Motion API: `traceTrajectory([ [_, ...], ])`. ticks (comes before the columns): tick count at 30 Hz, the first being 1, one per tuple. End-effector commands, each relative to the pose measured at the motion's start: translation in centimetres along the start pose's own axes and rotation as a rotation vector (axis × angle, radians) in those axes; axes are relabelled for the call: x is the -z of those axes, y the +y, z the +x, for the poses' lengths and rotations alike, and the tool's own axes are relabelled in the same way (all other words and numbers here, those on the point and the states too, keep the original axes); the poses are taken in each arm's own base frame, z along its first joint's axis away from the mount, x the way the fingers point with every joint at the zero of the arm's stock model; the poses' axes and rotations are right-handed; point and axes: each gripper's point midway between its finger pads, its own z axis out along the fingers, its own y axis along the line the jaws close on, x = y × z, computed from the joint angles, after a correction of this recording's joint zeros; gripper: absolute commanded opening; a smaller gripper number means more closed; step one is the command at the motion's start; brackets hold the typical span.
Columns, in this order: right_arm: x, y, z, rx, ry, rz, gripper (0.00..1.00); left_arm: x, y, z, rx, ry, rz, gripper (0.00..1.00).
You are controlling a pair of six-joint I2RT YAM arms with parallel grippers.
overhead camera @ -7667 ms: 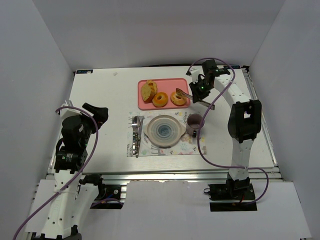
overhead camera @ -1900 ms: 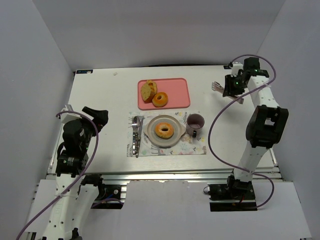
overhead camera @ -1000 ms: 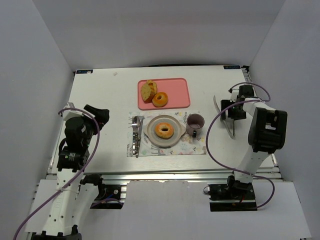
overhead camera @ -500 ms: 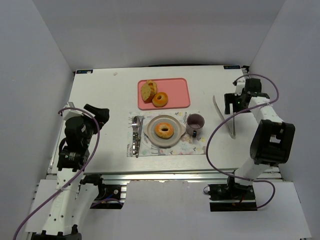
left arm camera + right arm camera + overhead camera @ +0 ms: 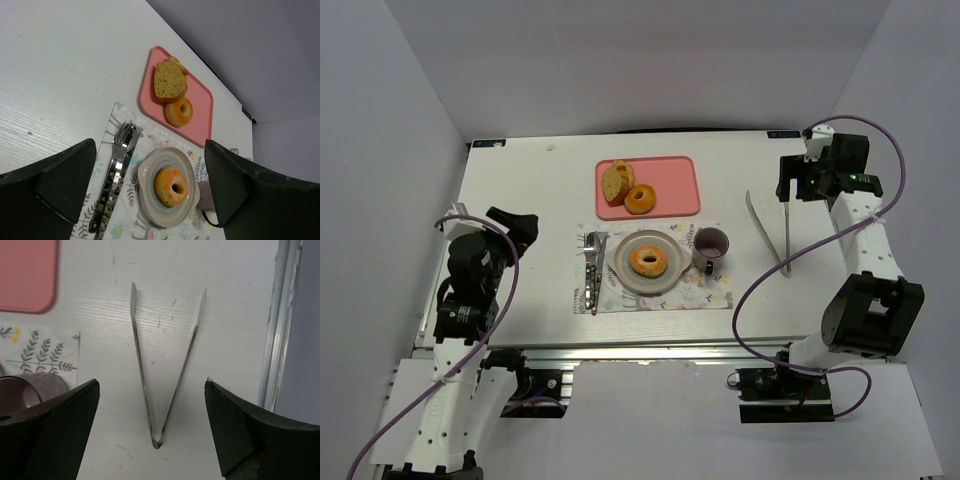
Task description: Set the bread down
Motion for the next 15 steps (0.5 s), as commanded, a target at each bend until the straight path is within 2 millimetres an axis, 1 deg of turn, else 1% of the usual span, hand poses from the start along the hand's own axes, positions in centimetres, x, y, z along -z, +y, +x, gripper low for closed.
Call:
traceTrajectory([
  [1, 1.9, 1.4, -2.7, -0.003, -0.057, -0.085, 0.9, 0.6, -0.8, -0.7, -0.008, -0.02, 0.029, 0.98],
  [2, 2.1, 2.1, -3.0, 0.008, -0.06, -0.125, 0.89, 0.7, -0.8, -0.7, -0.007, -0.021, 0.032, 0.98],
  [3, 2.5, 2.2, -3.7, 0.014, -0.076, -0.135, 0.89, 0.7, -0.8, -0.7, -0.006, -0.023, 0.032, 0.98],
  [5, 2.7, 2.4, -4.0, 0.007, -0.083, -0.143, 0.89, 0.8, -0.8, -0.8, -0.003, -0.027, 0.031, 0.98],
  [9, 3.0, 2.2, -4.3, 0.005, -0.115, -0.121, 0.89, 1.1, -0.7, -0.9, 0.001, -0.036, 0.033, 0.98],
  [15, 3.2, 2.0, -3.8, 0.002, -0.12, -0.101, 0.89, 1.2, -0.7, -0.8, 0.001, -0.033, 0.032, 0.98],
])
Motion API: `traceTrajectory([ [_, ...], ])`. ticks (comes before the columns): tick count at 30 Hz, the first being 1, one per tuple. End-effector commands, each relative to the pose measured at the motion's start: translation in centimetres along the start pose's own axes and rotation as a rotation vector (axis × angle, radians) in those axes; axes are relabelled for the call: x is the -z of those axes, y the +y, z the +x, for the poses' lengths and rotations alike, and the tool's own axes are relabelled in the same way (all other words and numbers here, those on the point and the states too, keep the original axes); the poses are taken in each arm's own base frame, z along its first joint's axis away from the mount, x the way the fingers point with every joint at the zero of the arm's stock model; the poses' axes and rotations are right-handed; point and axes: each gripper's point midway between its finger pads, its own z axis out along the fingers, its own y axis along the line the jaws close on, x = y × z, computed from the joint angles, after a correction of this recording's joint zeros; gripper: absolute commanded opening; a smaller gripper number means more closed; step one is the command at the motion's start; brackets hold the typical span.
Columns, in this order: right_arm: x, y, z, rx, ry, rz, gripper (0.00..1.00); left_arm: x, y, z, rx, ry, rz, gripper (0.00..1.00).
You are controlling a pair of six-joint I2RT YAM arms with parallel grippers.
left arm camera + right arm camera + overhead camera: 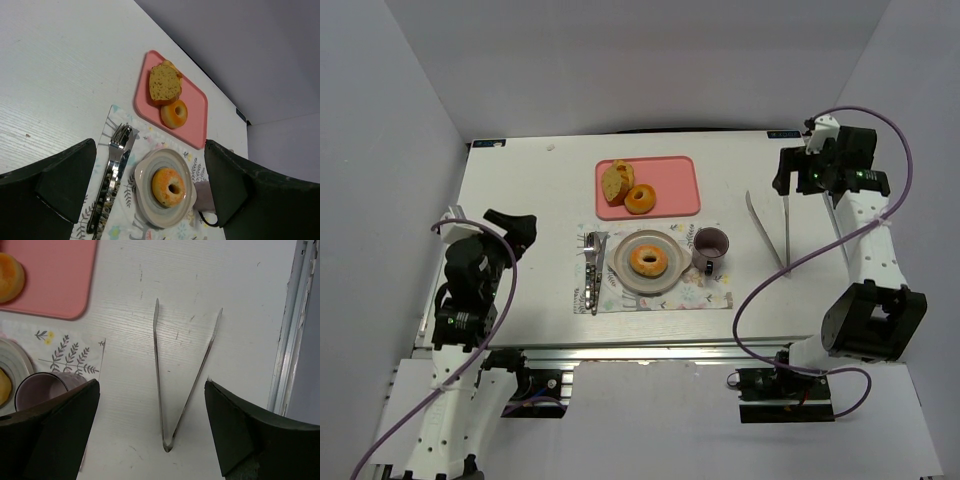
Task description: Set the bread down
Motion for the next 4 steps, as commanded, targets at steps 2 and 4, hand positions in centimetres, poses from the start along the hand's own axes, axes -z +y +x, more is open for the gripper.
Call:
traceTrajectory([
  [2, 0.64, -0.01, -0.11, -0.008, -0.026, 0.013, 0.89, 0.29, -0.29, -0.27, -0.003, -0.006, 0.009, 0.98],
  [4, 0.47, -0.05, 0.2, -0.014, -0.021, 0.015, 0.9, 0.29, -0.26, -0.34, -0.004, -0.007, 0.006, 0.98],
])
